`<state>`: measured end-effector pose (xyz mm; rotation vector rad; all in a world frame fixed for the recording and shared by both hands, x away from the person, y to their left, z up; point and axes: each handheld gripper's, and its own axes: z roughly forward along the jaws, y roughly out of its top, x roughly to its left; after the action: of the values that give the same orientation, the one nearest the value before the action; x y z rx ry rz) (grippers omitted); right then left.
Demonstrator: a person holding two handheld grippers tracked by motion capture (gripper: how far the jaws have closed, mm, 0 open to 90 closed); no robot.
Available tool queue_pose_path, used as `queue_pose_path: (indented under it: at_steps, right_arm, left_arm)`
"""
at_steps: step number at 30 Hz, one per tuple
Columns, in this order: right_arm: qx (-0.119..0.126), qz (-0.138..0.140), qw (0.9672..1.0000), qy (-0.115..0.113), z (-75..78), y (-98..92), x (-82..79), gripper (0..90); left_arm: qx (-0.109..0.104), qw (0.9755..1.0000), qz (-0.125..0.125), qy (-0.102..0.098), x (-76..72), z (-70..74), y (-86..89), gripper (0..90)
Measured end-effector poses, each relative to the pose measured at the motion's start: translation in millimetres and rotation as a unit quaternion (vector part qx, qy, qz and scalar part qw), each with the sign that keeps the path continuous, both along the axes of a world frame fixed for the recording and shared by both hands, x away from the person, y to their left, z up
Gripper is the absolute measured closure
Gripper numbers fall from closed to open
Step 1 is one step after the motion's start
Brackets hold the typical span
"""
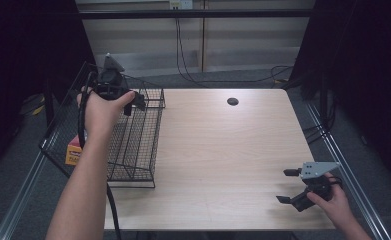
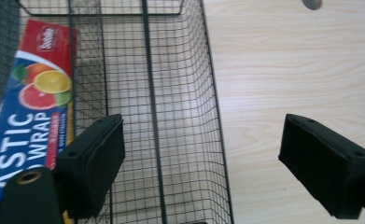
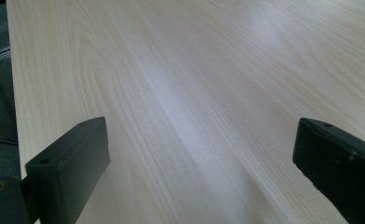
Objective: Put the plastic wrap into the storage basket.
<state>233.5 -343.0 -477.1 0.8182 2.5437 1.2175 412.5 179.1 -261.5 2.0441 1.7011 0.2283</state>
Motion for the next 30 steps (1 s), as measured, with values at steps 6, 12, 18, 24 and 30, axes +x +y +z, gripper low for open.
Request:
queue_pose_path:
  at_steps: [6, 12, 18, 24, 30]
  right_arm:
    - [-0.004, 0.002, 1.0000, 0.002, -0.4, 0.9, -0.1, 3.3]
    - [-0.003, 0.002, 1.0000, 0.002, -0.4, 0.7, -0.1, 3.3]
    - [-0.002, 0.003, 1.0000, 0.001, -0.1, 0.1, 0.0, 3.3]
    - [-0.002, 0.003, 1.0000, 0.002, -0.5, 0.1, 0.0, 3.3]
    - [-0.003, 0.004, 1.0000, 0.000, -0.2, 0.3, -0.2, 3.3]
  left_arm:
    - [-0.004, 0.9997, -0.022, -0.002, -0.3, -2.1, -14.9, 12.7]
    - [0.001, 0.9991, -0.042, -0.003, -0.2, -6.9, -29.3, 12.2]
    - [-0.008, 0.9981, -0.062, 0.001, 0.9, -12.9, -43.1, 11.3]
    - [-0.014, 0.9969, -0.077, 0.003, 0.2, -17.8, -54.4, 10.8]
    - [-0.006, 0.9953, -0.097, 0.002, -1.8, -21.2, -64.0, 10.5]
